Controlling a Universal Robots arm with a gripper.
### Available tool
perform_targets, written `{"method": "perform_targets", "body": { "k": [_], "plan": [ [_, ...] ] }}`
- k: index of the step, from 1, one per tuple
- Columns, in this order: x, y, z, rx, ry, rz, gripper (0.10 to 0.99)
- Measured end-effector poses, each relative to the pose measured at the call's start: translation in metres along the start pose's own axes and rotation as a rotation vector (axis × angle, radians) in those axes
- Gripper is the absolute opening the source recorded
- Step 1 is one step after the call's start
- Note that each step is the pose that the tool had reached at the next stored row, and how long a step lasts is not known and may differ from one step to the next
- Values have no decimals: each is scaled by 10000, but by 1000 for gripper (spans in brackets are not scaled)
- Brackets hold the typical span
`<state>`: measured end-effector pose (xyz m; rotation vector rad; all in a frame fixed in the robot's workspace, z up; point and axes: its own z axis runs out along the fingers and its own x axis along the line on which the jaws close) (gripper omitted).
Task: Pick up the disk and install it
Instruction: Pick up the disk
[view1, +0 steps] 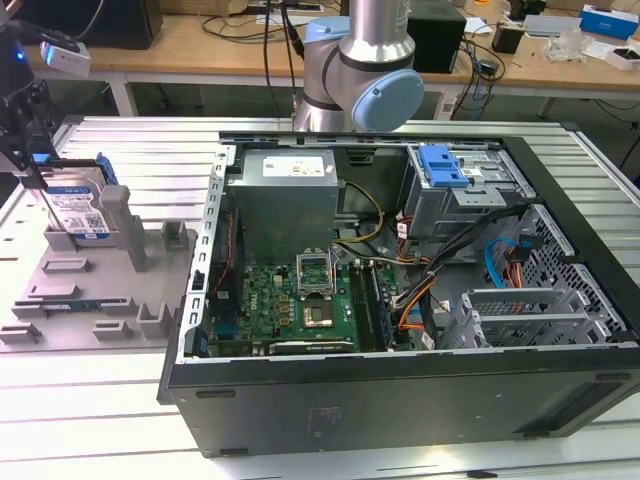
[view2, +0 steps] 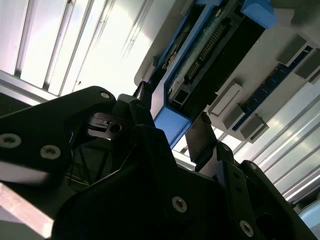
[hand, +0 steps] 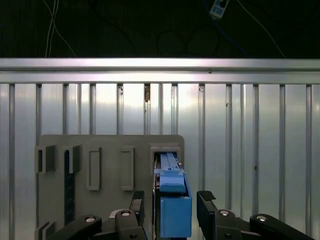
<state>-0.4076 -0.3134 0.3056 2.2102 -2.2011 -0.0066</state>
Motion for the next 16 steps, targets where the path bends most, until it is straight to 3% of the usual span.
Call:
{"method": "perform_targets", "body": {
  "k": [16],
  "plan": [
    [-1,-2,25,-5,-2,0,541]
  ]
}}
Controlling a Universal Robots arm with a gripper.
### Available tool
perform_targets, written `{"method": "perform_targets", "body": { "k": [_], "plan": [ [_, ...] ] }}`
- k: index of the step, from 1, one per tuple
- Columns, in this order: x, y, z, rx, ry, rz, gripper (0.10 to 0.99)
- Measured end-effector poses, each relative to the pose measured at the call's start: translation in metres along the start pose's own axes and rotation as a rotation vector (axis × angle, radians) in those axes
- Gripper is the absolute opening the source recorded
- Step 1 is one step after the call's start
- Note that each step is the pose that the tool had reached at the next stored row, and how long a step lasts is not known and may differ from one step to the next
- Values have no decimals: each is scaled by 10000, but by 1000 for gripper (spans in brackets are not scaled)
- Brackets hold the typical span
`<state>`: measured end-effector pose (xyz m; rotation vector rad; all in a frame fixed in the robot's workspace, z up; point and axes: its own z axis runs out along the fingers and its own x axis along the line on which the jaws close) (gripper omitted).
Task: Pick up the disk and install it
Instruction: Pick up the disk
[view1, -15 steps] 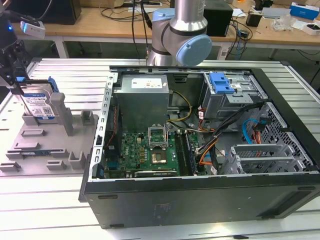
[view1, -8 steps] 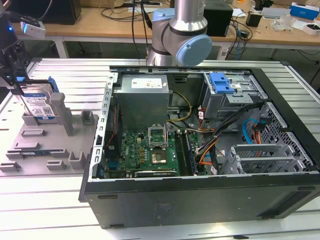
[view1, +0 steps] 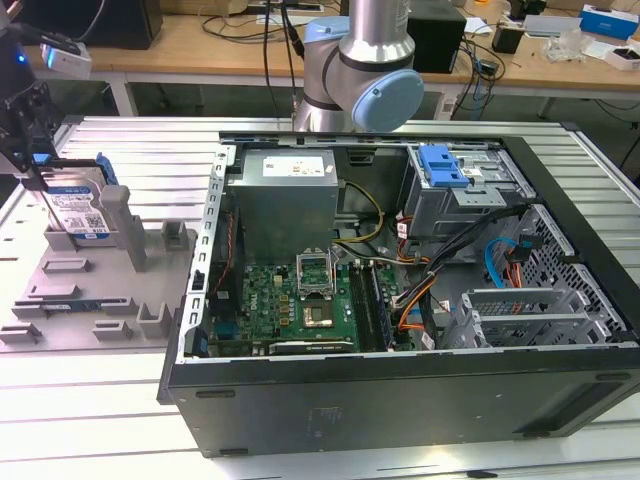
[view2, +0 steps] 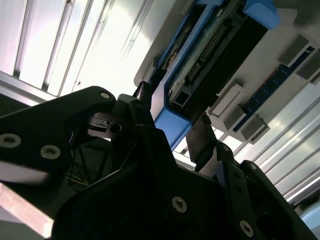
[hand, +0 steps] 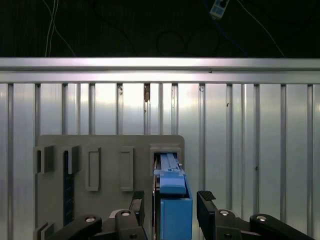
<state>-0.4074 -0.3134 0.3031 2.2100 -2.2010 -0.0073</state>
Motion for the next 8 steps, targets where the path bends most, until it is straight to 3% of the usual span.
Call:
{"method": "perform_targets", "body": {
  "k": [8],
  "plan": [
    [0,-14,19,-1,1,0,541]
  ]
}}
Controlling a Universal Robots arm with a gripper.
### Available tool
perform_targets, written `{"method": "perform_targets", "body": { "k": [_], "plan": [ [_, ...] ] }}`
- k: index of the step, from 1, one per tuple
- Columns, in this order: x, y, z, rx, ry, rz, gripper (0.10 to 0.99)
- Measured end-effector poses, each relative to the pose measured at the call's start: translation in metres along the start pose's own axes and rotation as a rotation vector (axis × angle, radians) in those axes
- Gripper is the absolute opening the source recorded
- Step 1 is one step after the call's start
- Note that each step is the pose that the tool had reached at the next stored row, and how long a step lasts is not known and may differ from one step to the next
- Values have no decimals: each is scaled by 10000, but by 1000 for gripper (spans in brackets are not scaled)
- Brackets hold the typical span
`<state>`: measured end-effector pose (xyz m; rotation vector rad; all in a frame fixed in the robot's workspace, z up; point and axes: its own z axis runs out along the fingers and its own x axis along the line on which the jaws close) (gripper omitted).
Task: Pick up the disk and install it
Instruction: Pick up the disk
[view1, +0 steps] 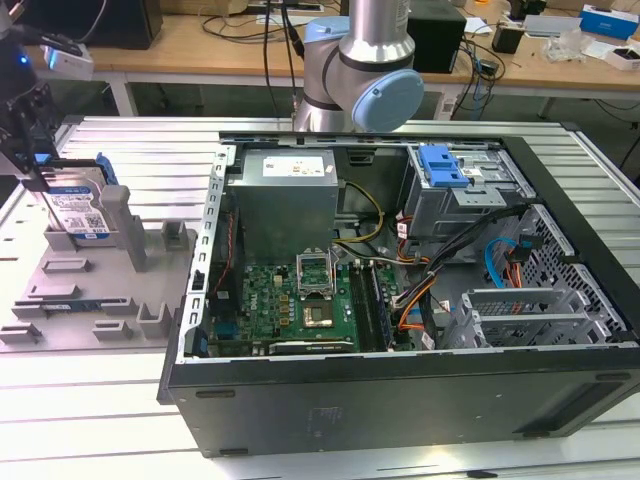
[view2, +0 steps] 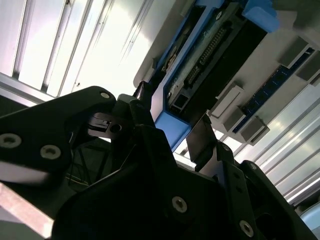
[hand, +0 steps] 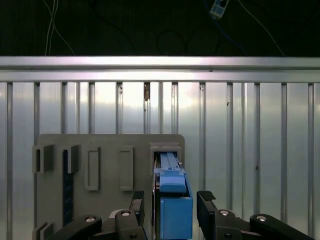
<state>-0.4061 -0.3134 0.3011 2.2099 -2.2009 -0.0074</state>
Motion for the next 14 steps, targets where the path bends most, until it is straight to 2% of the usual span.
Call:
{"method": "perform_targets", "body": {
  "k": [8,10,11,14],
  "plan": [
    [0,8,30,3,-1,-1,541],
    [0,13,31,2,0,-1,525],
    [0,18,31,1,0,0,455],
    [0,23,32,1,0,0,455]
  ]
}}
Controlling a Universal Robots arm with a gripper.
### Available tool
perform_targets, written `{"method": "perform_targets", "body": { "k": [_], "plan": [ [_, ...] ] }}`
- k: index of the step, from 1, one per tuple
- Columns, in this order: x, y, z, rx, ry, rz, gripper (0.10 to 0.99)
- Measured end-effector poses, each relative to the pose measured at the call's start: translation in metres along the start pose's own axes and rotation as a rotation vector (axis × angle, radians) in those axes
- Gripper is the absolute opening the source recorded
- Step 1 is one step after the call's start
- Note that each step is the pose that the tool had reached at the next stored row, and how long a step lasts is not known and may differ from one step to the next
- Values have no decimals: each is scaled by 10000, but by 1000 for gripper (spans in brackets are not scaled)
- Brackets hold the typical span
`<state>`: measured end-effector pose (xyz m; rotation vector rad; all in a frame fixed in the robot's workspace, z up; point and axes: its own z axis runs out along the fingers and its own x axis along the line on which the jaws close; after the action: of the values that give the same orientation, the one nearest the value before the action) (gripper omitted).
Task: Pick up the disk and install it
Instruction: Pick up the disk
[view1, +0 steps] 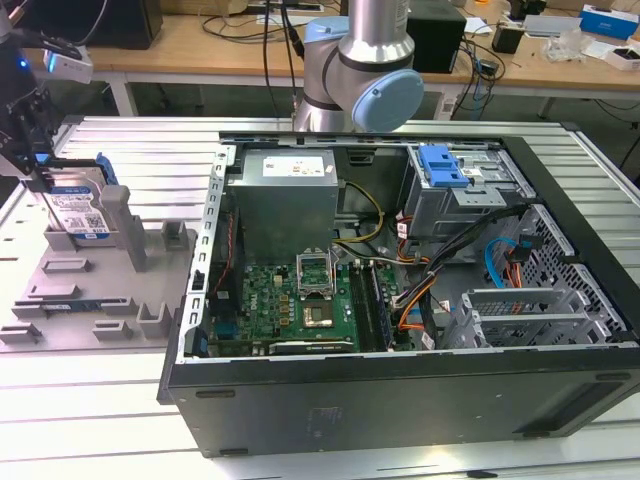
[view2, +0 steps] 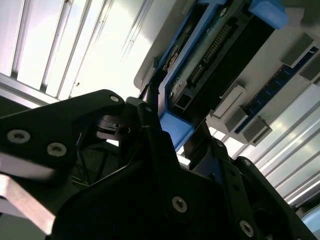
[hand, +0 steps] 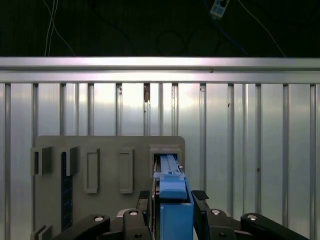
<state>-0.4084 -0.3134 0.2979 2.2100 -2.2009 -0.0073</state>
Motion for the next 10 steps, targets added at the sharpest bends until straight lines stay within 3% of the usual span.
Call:
{"method": "perform_targets", "body": {
  "k": [10],
  "plan": [
    [0,-1,1,0,0,0,455]
  ]
}}
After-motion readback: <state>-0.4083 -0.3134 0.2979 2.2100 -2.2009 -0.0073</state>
